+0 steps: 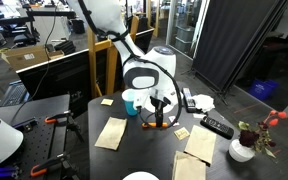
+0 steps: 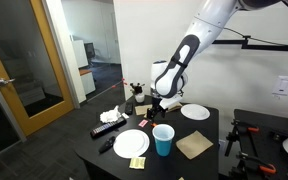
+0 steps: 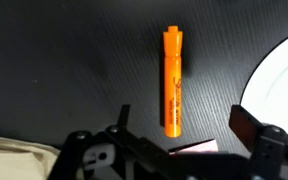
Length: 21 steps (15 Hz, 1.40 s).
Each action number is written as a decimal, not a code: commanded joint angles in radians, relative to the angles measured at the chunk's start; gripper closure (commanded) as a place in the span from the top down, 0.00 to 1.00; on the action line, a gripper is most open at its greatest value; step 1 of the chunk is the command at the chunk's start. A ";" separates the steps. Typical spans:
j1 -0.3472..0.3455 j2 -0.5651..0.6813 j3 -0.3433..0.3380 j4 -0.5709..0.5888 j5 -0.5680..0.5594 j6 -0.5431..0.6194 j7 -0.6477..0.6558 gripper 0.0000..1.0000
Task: Move the blue cup to the left and put the orange marker inside it
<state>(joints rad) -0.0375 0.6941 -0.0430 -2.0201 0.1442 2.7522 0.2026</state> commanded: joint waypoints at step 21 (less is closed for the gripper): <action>-0.012 0.109 -0.005 0.107 0.001 -0.030 -0.016 0.63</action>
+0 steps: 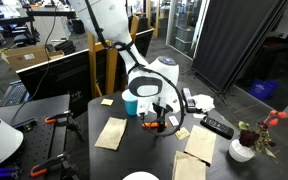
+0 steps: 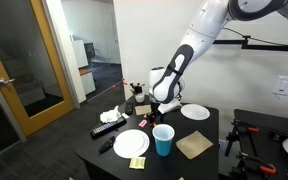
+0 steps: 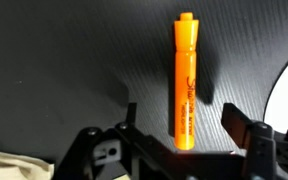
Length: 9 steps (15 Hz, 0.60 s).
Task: Move the blue cup to the left and put the orange marker inside it
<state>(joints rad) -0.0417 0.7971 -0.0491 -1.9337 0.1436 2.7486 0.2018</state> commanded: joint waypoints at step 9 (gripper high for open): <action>-0.006 0.001 0.006 0.016 0.002 -0.033 -0.017 0.01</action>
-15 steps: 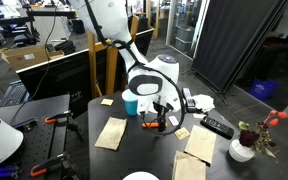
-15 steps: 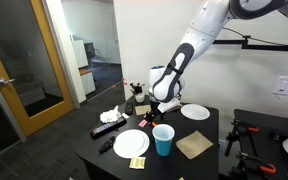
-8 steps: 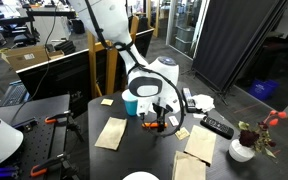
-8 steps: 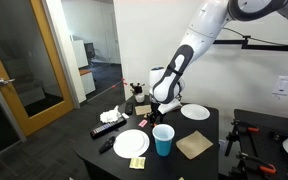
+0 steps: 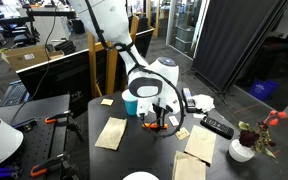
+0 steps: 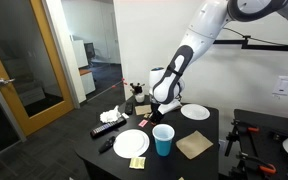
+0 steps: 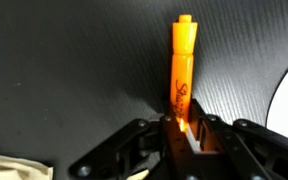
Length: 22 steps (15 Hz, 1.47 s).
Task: Move the blue cup to the left and put the orange marker inside it
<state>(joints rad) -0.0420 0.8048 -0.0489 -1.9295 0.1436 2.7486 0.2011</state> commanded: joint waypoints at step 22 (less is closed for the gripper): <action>0.105 -0.445 -0.019 -0.098 -0.276 -0.534 -0.029 0.05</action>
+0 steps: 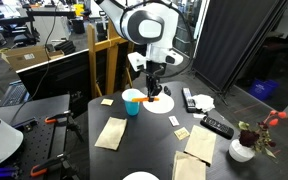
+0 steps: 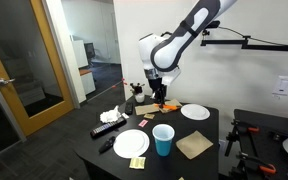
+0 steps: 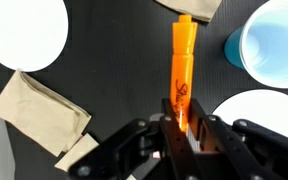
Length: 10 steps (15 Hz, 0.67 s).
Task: Move the blue cup to the left and put the orange marker inside it
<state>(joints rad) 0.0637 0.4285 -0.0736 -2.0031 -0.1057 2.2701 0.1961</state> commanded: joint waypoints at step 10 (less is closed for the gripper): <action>-0.010 -0.120 0.026 0.001 -0.056 -0.059 -0.056 0.20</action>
<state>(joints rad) 0.0637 0.3081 -0.0583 -2.0033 -0.1588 2.2131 0.1376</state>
